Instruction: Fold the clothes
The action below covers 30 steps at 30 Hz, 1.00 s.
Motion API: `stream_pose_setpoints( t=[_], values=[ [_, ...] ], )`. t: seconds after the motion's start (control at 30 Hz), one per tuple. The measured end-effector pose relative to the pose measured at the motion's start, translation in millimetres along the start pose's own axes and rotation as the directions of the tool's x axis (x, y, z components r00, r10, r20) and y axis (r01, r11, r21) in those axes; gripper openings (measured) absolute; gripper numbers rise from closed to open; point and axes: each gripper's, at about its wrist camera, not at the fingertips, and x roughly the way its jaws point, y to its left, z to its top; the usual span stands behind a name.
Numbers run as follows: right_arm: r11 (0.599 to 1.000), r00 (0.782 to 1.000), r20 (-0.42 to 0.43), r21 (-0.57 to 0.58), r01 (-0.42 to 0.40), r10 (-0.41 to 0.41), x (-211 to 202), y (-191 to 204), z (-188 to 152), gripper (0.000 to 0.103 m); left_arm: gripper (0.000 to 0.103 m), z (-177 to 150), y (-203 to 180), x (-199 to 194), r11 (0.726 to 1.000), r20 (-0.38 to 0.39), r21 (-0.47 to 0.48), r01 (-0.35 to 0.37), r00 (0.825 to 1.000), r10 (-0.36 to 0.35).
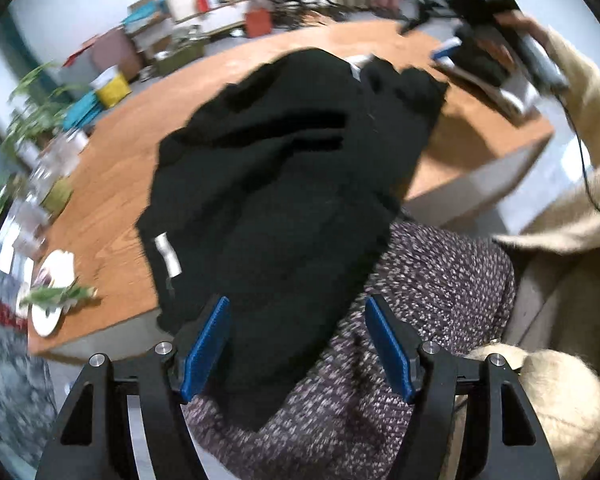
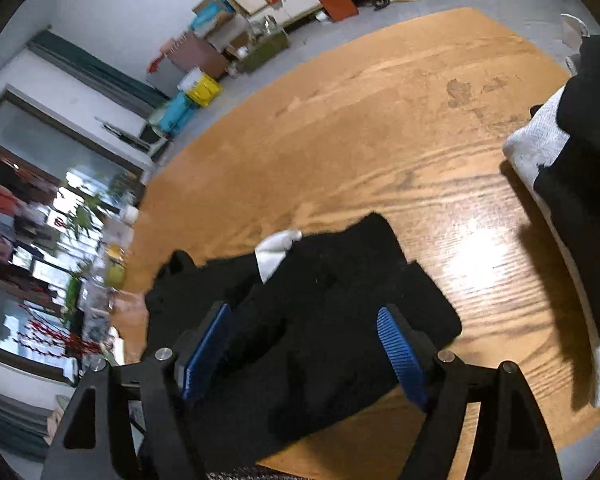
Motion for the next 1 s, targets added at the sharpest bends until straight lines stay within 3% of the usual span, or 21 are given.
stream_pose_setpoints(
  t=[0.07,0.2,0.23,0.3,0.4,0.47,0.5,0.53,0.57,0.73,0.87,0.93,1.0],
  values=[
    [1.000,0.999,-0.042,0.004,-0.003,0.004,11.3,6.9,1.2,0.080,0.071,4.9,-4.2,12.2,0.999,-0.013,0.037,0.026,1.000,-0.025],
    [0.997,0.989,-0.147,0.064,0.038,-0.028,42.3,16.6,5.6,0.081,0.068,16.9,-2.9,30.0,0.997,-0.035,0.075,-0.022,0.999,0.025],
    [0.997,0.986,-0.162,0.069,0.040,-0.028,48.3,18.7,7.2,0.081,0.052,19.0,0.7,29.1,0.998,-0.021,0.063,0.004,1.000,-0.002],
    [0.998,0.986,-0.165,0.056,0.037,-0.028,55.3,28.4,10.7,0.081,0.035,21.6,8.4,26.4,0.998,0.005,0.038,0.041,0.999,-0.042],
    [0.999,0.990,-0.134,0.008,0.032,-0.030,61.9,45.4,14.3,0.081,0.027,22.3,19.3,21.3,0.998,0.042,-0.002,0.068,0.997,-0.067],
    [0.999,0.988,-0.147,-0.005,0.039,-0.039,73.4,48.4,14.0,0.065,0.025,21.6,24.9,17.5,0.997,0.065,-0.031,0.072,0.995,-0.070],
    [1.000,0.983,-0.182,-0.008,0.023,-0.024,80.6,46.6,10.9,0.029,0.023,21.3,27.6,15.6,0.996,0.076,-0.045,0.075,0.995,-0.071],
    [1.000,0.976,-0.216,-0.011,0.007,-0.009,87.8,44.8,7.7,0.013,0.022,21.0,30.4,13.8,0.995,0.088,-0.059,0.077,0.994,-0.072],
    [1.000,0.973,-0.229,-0.004,-0.012,0.011,89.2,41.5,5.0,0.007,0.021,20.7,33.1,11.9,0.994,0.099,-0.073,0.080,0.992,-0.073],
    [0.986,0.985,-0.090,0.093,-0.137,0.145,42.6,10.9,-5.6,0.001,0.016,38.7,41.5,1.6,1.000,0.130,-0.004,0.031,0.991,-0.030],
    [0.961,0.970,0.077,0.141,-0.240,0.231,-10.4,-13.5,-12.2,0.001,0.015,72.8,54.6,-5.1,0.995,0.139,0.100,-0.019,0.990,0.005],
    [0.955,0.953,0.184,0.130,-0.268,0.242,-46.0,-21.5,-10.6,0.001,0.014,96.8,62.6,-5.4,0.987,0.142,0.154,-0.047,0.990,0.025],
    [0.970,0.950,0.240,0.088,-0.228,0.202,-67.0,-19.3,-6.1,0.001,0.014,121.3,64.9,-3.6,0.974,0.151,0.218,-0.070,0.988,0.037]
  ],
)
